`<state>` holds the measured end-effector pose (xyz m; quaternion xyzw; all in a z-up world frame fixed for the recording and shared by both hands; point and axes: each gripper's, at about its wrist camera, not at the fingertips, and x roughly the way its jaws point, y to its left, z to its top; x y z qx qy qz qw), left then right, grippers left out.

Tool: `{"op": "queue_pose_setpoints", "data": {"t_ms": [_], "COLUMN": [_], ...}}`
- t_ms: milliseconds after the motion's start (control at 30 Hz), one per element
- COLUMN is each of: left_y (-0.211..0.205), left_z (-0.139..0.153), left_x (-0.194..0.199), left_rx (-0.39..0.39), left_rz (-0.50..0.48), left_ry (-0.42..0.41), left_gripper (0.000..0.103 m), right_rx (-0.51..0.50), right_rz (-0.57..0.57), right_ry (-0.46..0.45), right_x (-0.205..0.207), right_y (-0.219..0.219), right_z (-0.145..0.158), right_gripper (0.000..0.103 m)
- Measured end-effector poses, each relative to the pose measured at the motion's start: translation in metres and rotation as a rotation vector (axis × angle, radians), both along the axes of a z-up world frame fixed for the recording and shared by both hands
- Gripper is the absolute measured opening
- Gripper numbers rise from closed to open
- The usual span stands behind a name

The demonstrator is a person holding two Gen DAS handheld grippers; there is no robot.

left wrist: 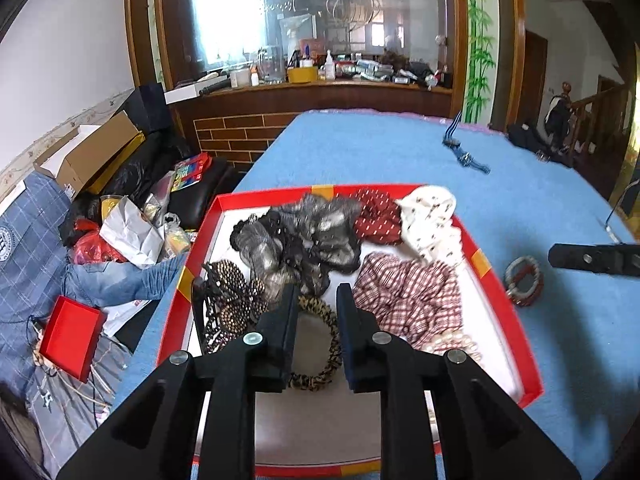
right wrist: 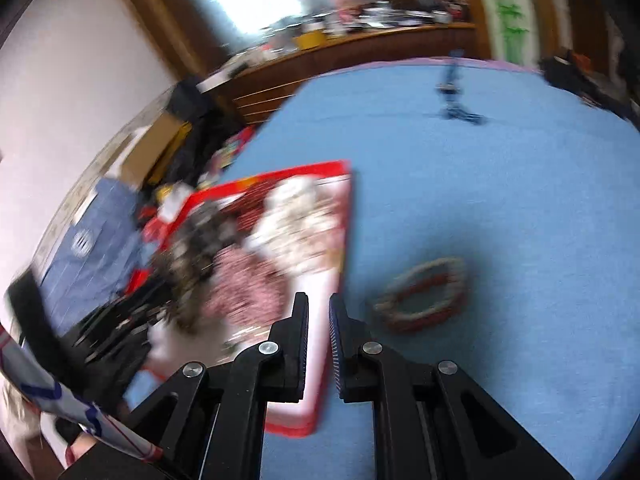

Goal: Organize jewelry
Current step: 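Grasp the pearl-and-red bracelet with the right gripper while the left grasps the red bead bracelet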

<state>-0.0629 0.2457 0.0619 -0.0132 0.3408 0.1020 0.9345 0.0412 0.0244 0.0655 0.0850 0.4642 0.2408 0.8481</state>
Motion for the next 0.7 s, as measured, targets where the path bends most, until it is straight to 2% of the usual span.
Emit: {"op": "queue_pose_setpoints", "data": {"t_ms": [133,300,533,700], "left_y": [-0.005,-0.012,-0.011,-0.015], "left_z": [0.004,0.003,0.003,0.003], "left_x": [0.0,0.001,0.002,0.005], "left_rx": [-0.013,-0.01,-0.018,-0.022], "left_rz": [-0.016,-0.033,-0.041,-0.052], "left_ry": [-0.007,-0.001,0.003,0.011], "left_gripper": [0.022,0.022,0.022,0.022], "right_rx": [-0.06,-0.082,-0.149,-0.226], "right_rz": [-0.097,-0.105,-0.083,-0.048], "right_ry": [0.059,0.123,0.128,0.092], "right_x": [0.029,0.047,0.077,0.079], "right_y": [-0.03,-0.031,-0.016,-0.005], "right_z": [-0.014,-0.036,-0.052,-0.049], "right_gripper": [0.011,0.011,0.011,0.011]}}
